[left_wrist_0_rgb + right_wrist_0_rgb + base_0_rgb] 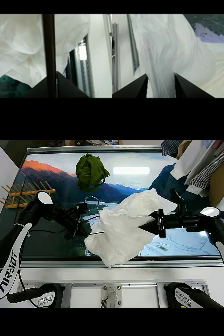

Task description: Fold the clothes and pants, and hang the long-sleeved shirts on hangers.

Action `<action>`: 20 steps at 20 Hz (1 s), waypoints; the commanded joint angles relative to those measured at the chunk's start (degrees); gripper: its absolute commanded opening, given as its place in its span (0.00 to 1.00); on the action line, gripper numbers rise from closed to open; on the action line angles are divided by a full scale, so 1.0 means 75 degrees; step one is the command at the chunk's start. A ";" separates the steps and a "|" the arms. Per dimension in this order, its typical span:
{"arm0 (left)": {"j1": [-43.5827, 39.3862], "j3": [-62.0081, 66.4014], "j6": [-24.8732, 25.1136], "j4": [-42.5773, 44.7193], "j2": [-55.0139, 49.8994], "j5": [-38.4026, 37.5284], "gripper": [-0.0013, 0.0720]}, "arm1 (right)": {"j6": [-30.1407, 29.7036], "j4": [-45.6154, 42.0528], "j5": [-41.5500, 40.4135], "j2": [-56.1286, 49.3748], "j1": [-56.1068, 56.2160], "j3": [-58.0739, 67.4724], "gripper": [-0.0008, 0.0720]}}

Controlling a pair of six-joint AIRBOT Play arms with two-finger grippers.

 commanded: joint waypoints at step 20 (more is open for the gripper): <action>0.0000 0.0006 0.0000 0.0000 -0.0003 -0.0128 0.03 | -0.0906 0.0635 -0.0481 -0.0152 0.0481 0.0012 0.49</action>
